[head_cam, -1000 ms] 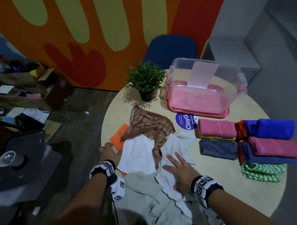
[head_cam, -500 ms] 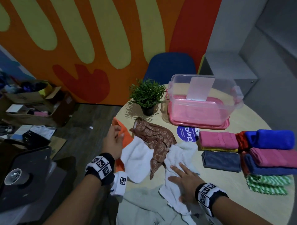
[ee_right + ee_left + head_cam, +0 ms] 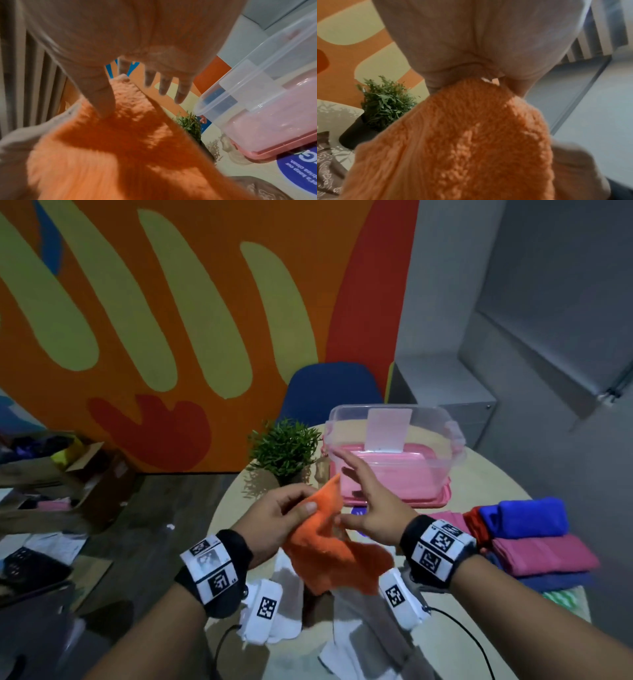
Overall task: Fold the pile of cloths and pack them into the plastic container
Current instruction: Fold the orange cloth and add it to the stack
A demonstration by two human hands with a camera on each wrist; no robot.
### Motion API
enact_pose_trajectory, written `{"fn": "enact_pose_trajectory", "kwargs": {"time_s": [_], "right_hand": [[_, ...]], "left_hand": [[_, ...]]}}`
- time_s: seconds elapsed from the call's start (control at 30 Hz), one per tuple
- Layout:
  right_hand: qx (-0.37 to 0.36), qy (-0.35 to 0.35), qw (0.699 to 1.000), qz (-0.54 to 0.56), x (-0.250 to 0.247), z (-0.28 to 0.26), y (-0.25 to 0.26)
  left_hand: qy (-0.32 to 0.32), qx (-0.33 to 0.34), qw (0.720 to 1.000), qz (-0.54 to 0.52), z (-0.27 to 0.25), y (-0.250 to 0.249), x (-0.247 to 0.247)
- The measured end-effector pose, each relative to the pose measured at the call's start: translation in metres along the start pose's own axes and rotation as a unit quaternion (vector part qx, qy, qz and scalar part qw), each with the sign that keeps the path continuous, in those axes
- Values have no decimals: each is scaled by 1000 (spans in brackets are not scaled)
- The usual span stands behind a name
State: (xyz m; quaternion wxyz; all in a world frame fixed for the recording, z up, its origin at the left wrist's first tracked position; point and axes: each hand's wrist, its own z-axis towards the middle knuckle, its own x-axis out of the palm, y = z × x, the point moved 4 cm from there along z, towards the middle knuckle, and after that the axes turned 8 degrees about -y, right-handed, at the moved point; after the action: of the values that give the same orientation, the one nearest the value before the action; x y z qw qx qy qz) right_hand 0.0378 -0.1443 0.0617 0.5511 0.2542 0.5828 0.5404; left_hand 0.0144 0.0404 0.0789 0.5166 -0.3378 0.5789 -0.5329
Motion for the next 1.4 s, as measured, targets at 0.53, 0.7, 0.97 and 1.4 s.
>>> {"fn": "enact_pose_trajectory", "kwargs": {"time_s": [0.53, 0.7, 0.97, 1.4], "right_hand": [[118, -90, 988, -46, -72, -38, -44], [169, -78, 983, 10, -81, -61, -52], [226, -87, 969, 42, -65, -84, -83], [272, 121, 941, -158, -6, -178, -148]], "left_hand": [[-49, -60, 952, 296, 1, 49, -19], [-39, -82, 987, 133, -15, 48, -26], [-83, -139, 984, 78, -30, 92, -19], [66, -209, 940, 260, -120, 186, 13]]}}
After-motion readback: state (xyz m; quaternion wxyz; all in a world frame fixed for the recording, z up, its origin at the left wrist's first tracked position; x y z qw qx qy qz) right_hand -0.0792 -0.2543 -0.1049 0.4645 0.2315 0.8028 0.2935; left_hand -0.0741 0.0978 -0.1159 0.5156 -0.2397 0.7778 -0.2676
